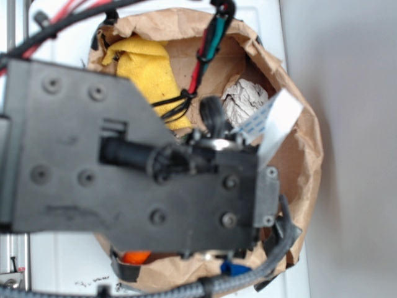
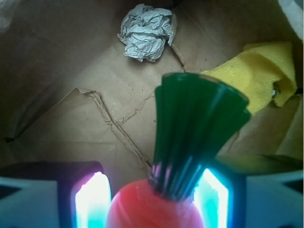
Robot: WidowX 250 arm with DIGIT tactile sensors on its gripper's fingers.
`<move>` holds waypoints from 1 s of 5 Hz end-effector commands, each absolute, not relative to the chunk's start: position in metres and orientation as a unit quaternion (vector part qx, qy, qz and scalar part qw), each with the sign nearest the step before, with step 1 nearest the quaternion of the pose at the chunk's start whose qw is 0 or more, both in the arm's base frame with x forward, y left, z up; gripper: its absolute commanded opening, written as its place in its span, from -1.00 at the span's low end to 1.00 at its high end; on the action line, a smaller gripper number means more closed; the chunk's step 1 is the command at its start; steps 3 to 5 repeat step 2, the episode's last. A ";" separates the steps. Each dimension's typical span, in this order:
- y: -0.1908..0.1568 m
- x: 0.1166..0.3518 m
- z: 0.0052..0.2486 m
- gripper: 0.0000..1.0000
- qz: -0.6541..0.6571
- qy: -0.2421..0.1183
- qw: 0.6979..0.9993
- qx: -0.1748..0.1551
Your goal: Grab the carrot.
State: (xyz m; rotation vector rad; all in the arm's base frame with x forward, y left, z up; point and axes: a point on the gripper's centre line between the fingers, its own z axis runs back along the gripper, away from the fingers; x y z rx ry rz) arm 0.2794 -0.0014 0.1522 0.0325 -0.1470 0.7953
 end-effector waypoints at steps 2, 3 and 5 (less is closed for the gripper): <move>0.038 0.279 0.202 -1.00 0.424 -0.167 0.890 0.023; 0.038 0.279 0.202 -1.00 0.424 -0.167 0.890 0.023; 0.038 0.279 0.202 -1.00 0.424 -0.167 0.890 0.023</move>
